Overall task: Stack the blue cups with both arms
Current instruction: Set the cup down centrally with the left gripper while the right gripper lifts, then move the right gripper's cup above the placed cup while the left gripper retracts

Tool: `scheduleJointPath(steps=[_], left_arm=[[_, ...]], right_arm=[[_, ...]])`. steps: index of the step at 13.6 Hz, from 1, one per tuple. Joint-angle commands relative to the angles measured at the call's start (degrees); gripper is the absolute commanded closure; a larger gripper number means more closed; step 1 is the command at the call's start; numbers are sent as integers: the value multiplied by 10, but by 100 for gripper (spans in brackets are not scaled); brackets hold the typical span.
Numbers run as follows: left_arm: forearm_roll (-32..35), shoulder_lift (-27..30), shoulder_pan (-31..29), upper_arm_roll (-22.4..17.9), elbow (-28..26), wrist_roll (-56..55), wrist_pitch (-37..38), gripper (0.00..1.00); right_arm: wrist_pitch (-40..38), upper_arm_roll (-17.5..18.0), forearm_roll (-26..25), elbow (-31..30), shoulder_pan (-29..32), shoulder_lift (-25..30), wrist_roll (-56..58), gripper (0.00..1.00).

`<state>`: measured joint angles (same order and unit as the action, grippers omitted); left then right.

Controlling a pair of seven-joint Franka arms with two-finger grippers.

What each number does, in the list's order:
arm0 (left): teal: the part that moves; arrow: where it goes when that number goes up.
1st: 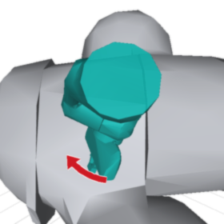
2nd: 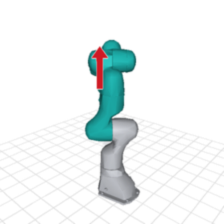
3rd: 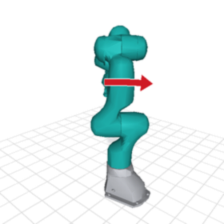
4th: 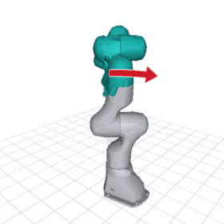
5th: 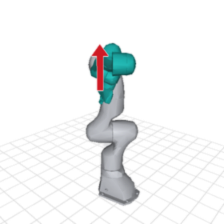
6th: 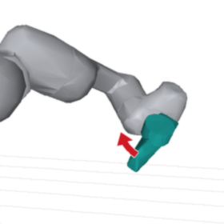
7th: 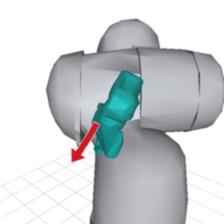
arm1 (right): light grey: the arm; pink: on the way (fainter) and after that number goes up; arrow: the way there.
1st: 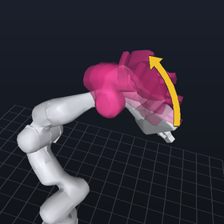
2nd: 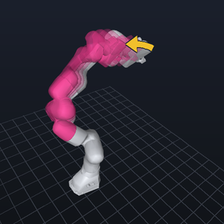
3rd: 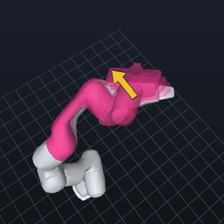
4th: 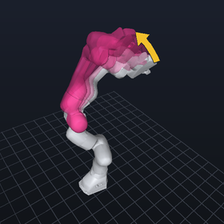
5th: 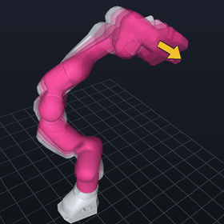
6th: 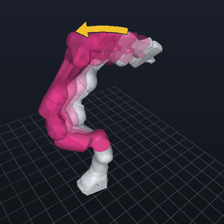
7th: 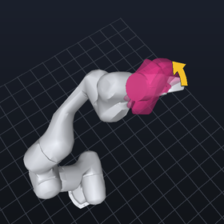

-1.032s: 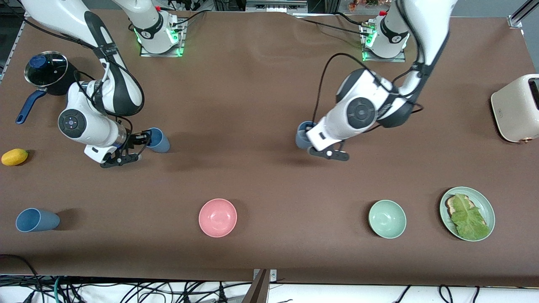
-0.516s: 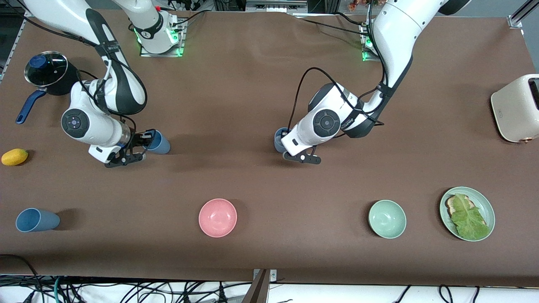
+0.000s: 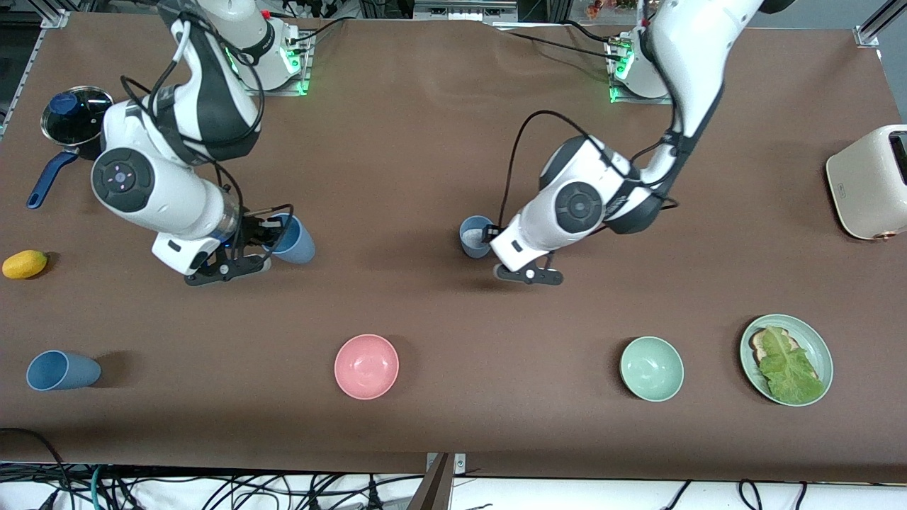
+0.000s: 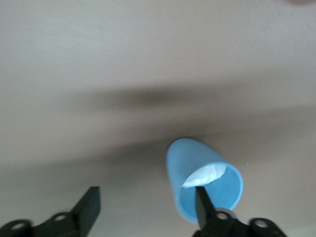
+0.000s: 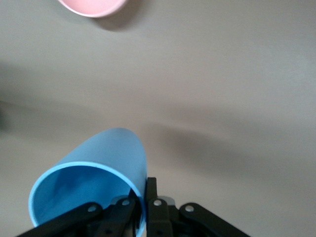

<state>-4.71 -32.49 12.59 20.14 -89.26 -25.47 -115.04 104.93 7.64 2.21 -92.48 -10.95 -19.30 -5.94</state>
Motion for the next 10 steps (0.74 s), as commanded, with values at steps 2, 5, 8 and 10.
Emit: scheduleJointPath(steps=[2,5,8,10], left_arm=[[13,58,-55,-4,12,58,91,0],[43,85,-114,-4,6,140,151,0],[106,107,-157,1,5,191,179,0],[106,125,-186,2,6,233,191,0]], right_arm=[[-63,-1,45,123,-47,-67,-85,100],[-70,-1,45,165,-135,-80,-237,100],[-60,-2,44,210,-227,-100,-379,100],[-21,-3,38,223,-286,-121,-469,100]])
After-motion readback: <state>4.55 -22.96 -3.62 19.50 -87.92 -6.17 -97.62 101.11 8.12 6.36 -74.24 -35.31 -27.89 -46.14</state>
